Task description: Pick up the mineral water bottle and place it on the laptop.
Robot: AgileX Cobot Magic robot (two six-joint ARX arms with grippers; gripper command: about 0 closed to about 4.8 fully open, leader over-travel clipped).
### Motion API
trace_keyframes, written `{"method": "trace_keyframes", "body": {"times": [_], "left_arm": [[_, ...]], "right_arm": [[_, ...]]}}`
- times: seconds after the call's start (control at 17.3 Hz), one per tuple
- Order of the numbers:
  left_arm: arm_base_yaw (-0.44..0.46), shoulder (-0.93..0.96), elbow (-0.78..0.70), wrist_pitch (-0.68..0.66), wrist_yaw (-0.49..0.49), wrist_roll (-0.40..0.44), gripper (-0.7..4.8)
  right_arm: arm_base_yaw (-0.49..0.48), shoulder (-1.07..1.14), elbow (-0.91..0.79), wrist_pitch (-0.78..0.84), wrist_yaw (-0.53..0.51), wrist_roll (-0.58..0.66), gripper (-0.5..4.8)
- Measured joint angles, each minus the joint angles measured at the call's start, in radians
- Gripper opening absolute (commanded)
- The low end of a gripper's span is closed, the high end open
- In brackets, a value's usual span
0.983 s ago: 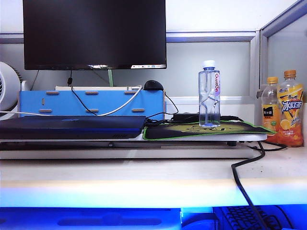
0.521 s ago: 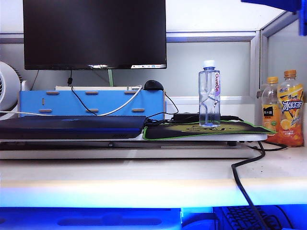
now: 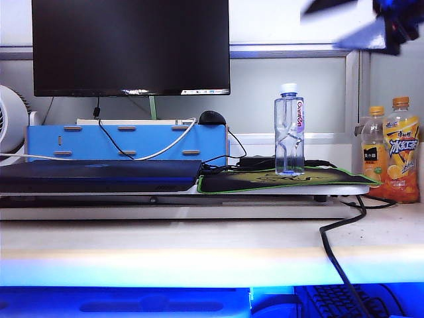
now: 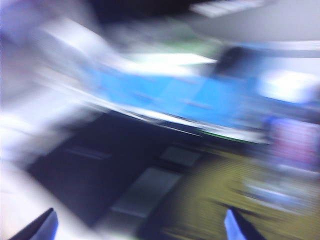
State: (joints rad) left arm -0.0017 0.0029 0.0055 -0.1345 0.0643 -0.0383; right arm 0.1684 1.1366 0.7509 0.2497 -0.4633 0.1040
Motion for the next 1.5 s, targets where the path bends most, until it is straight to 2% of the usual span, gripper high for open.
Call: {"method": "trace_keyframes", "body": {"times": [0.12,0.29,0.52,0.87,1.5], "left_arm": [[0.000,0.000,0.000,0.000,0.000,0.000,-0.02],[0.000,0.000,0.000,0.000,0.000,0.000,-0.02],[0.000,0.000,0.000,0.000,0.000,0.000,-0.02],[0.000,0.000,0.000,0.000,0.000,0.000,-0.02],[0.000,0.000,0.000,0.000,0.000,0.000,-0.02]], "right_arm": [[0.086,0.014,0.000,-0.030,0.206,-0.167,4.79],[0.084,0.081,0.001,0.030,0.336,-0.175,4.79],[0.087,0.277,0.080,0.098,0.336,-0.176,4.79],[0.087,0.523,0.305,0.163,0.358,-0.183,4.79],[0.080,0.712,0.489,0.190,0.410,-0.230,4.79]]}}
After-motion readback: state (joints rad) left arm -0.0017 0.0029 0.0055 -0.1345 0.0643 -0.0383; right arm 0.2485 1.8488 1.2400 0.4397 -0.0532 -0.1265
